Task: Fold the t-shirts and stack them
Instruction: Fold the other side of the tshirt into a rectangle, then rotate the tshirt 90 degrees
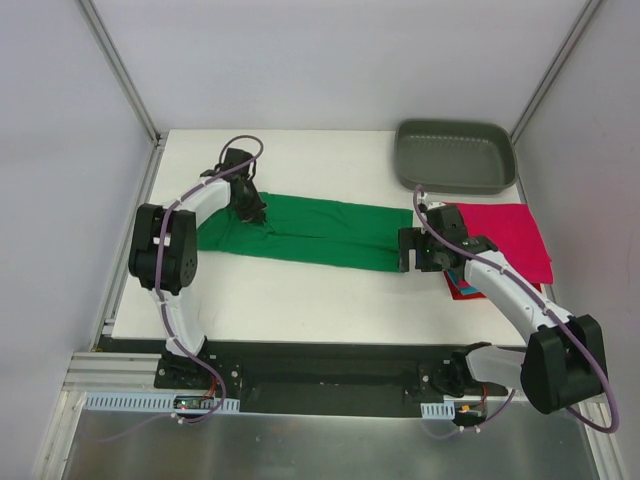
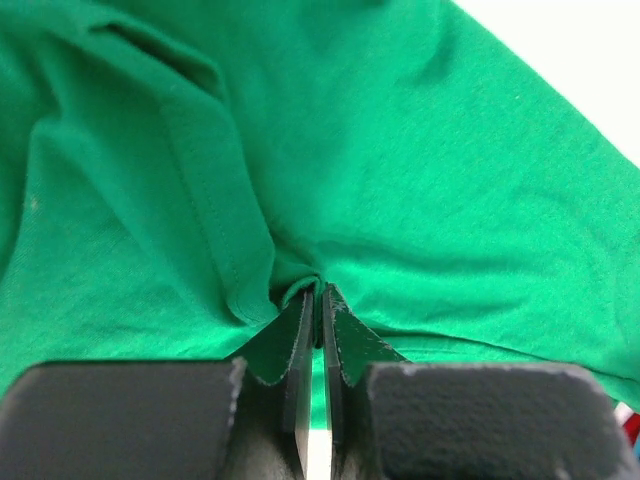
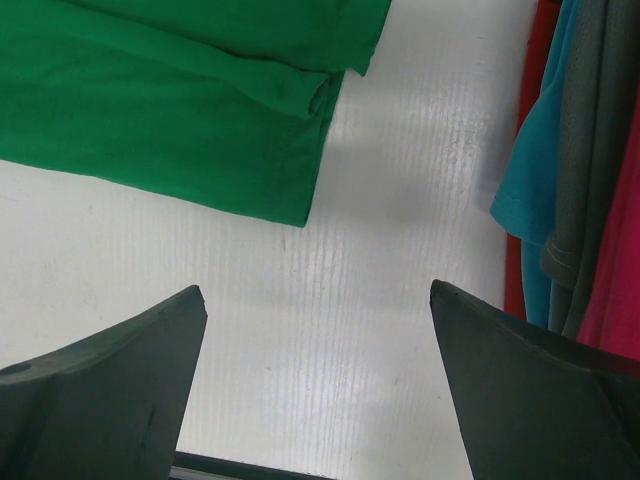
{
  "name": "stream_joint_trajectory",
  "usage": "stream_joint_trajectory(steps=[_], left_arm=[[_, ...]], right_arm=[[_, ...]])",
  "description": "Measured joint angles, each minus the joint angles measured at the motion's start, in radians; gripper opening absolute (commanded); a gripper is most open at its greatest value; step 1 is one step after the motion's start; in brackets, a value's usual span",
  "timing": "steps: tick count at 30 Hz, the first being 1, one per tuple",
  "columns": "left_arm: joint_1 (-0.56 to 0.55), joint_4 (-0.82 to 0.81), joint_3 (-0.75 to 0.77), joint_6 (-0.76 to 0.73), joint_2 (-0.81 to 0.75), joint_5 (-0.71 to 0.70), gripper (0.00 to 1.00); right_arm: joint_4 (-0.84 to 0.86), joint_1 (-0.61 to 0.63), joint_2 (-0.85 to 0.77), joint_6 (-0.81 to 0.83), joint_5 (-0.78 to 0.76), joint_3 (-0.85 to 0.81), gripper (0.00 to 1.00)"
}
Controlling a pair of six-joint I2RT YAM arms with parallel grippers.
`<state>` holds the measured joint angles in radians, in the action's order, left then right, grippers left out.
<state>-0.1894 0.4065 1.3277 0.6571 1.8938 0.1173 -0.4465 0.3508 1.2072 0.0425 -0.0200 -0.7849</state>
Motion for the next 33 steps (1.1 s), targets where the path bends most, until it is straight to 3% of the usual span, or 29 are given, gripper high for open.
stream_joint_trajectory(steps=[12,13,15,17,21,23,25,33], left_arm=[[-0.061,0.001,0.121,-0.043,0.082,-0.033,0.05],[-0.064,0.001,0.129,-0.044,0.092,-0.042,0.10],[-0.067,0.002,0.146,-0.047,0.115,-0.052,0.44],[-0.068,0.004,0.160,-0.062,0.132,-0.059,0.66],[-0.080,0.007,0.166,-0.074,0.135,-0.069,0.79],[-0.086,0.010,0.167,-0.081,0.134,-0.069,0.92],[-0.087,0.012,0.167,-0.099,0.130,-0.064,0.99],[-0.093,-0.054,0.063,-0.188,-0.041,0.112,0.99]], right_arm=[[-0.009,0.000,0.013,0.000,-0.014,0.000,0.96],[-0.010,0.000,0.013,0.000,-0.016,0.000,0.96],[-0.011,0.000,0.013,0.000,-0.018,0.000,0.96],[-0.012,0.000,0.013,0.000,-0.019,0.000,0.96],[-0.014,0.000,0.013,0.000,-0.021,0.000,0.96],[-0.014,0.000,0.013,0.000,-0.021,0.000,0.96],[-0.014,0.000,0.013,0.000,-0.022,0.000,0.96],[0.031,-0.001,-0.027,0.000,0.064,-0.003,0.96]])
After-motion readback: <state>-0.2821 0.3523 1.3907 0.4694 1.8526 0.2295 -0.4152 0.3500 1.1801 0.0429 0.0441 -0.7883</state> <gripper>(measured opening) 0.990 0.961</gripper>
